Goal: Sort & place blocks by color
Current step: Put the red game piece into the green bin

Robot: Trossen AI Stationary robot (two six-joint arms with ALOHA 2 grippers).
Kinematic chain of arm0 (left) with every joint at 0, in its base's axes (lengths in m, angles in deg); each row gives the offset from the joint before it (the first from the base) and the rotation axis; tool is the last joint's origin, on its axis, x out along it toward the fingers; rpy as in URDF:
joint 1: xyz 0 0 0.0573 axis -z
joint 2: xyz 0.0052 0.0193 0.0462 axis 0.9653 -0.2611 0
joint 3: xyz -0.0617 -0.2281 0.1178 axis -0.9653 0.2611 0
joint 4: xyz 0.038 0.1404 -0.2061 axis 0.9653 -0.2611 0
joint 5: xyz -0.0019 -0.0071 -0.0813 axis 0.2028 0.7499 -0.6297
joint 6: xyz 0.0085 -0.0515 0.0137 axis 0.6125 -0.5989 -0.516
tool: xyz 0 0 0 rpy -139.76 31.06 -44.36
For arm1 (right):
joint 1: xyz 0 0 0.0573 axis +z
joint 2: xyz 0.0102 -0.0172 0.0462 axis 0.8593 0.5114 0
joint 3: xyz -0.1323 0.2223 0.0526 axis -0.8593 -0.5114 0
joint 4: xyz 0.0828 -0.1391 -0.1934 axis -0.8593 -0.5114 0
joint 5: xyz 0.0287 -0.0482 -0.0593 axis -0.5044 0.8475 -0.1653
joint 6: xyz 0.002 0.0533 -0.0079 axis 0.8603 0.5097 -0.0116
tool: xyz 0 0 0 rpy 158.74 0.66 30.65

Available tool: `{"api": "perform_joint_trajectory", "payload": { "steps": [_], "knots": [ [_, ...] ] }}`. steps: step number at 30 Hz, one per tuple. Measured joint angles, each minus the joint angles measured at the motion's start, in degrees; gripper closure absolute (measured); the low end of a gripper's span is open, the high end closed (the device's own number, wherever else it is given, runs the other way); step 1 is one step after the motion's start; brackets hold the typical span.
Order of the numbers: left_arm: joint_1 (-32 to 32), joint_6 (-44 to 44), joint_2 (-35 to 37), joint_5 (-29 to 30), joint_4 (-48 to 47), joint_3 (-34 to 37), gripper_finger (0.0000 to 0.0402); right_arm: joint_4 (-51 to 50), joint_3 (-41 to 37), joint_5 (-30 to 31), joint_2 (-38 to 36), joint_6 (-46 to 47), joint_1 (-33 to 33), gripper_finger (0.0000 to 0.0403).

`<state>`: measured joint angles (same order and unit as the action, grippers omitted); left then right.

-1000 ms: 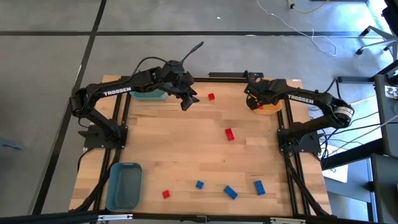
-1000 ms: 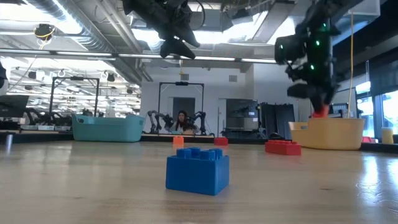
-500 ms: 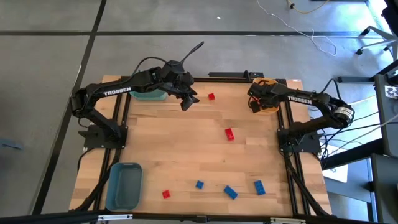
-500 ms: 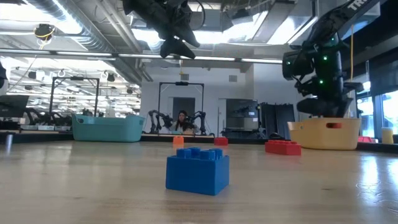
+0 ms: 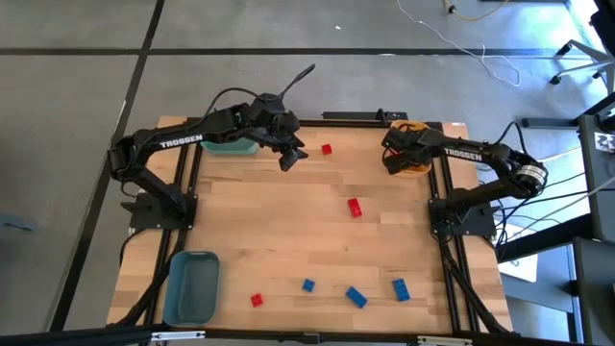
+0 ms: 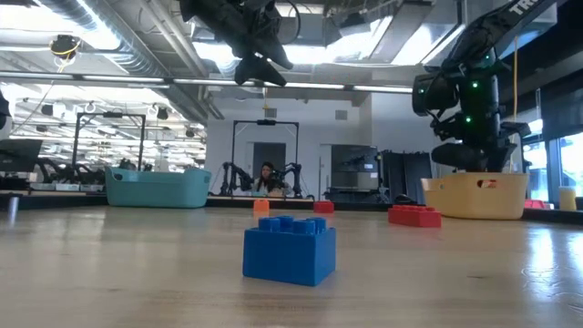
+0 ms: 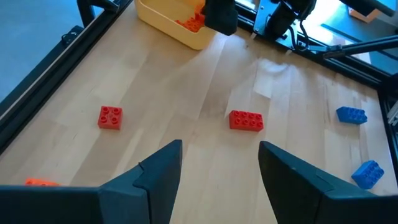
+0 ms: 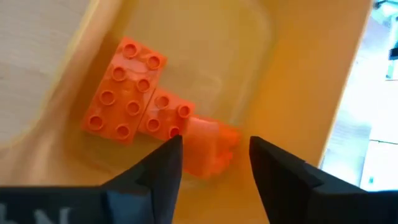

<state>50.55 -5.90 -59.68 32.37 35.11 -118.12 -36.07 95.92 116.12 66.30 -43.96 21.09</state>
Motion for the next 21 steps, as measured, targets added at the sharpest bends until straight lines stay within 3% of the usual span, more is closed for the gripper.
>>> {"api": "perform_joint_trajectory", "payload": {
  "steps": [4,10,15,21],
  "knots": [
    [0.0,0.02,0.0,2.32,-3.02,-0.05,0.0198,-2.34,2.7,-1.45,-0.06,0.09,0.39,0.0212],
    [-1.11,-2.74,-0.02,11.27,-10.14,-0.05,0.0198,-6.22,11.66,0.59,-2.78,-0.1,4.4,0.0211],
    [-4.43,-7.33,-0.07,12.12,-10.49,-0.05,0.0198,-8.91,20.66,0.97,-6.13,-0.73,8.53,0.0211],
    [-8.22,4.53,-0.98,11.55,-8.68,-0.07,0.0198,-8.34,29.76,-3.67,-9.06,-8.31,13.61,0.021]
  ]
}}
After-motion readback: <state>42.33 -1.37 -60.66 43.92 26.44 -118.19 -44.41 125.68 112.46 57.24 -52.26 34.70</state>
